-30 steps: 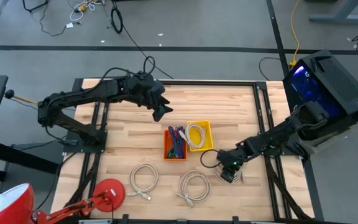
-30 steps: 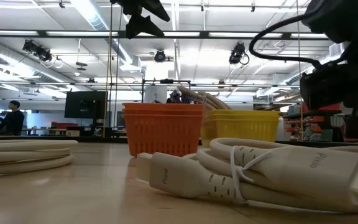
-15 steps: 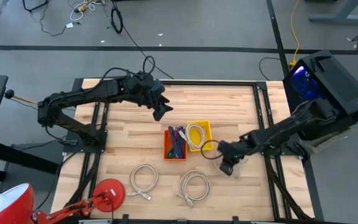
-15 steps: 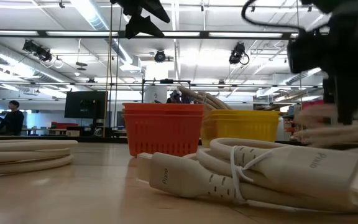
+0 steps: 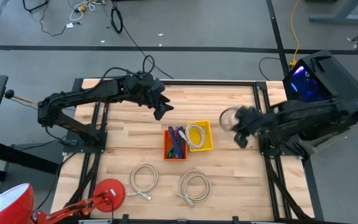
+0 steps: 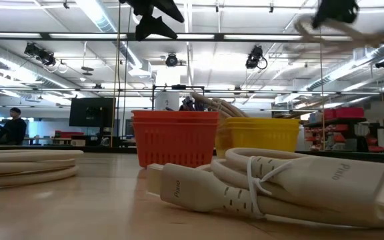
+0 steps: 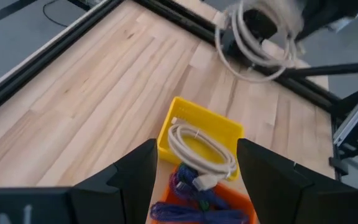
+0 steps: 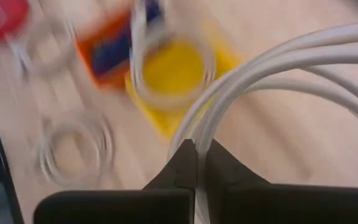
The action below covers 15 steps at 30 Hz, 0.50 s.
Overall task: Pick & Place USB Port
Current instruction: Put the brown HDMI cable into the yellow basket
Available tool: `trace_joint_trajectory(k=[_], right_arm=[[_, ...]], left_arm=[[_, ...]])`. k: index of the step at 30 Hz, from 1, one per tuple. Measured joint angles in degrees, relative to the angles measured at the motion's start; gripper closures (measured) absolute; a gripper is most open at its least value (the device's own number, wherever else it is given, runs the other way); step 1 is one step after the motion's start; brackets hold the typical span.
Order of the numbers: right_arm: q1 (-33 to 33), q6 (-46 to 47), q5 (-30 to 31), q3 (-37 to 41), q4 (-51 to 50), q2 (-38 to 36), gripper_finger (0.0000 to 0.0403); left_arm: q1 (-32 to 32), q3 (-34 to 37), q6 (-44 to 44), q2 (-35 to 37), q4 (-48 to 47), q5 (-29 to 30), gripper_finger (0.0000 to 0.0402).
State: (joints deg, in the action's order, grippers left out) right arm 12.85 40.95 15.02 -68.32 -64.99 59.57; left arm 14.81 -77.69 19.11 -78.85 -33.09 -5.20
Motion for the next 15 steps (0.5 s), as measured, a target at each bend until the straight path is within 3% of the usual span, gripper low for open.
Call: trace_joint_trajectory(k=[6, 15], right_arm=[[-4.68, -11.32, 7.73, -10.21, 3.02, -0.55, 0.0398], [-11.04, -24.43, 8.08, -11.64, 19.48, 1.02, 0.0398]], left_arm=[[0.0, 0.0, 2.84, 0.0, 6.0, -0.21, 0.0175], [-1.33, -0.07, 7.09, -2.76, 25.19, -4.02, 0.0175]])
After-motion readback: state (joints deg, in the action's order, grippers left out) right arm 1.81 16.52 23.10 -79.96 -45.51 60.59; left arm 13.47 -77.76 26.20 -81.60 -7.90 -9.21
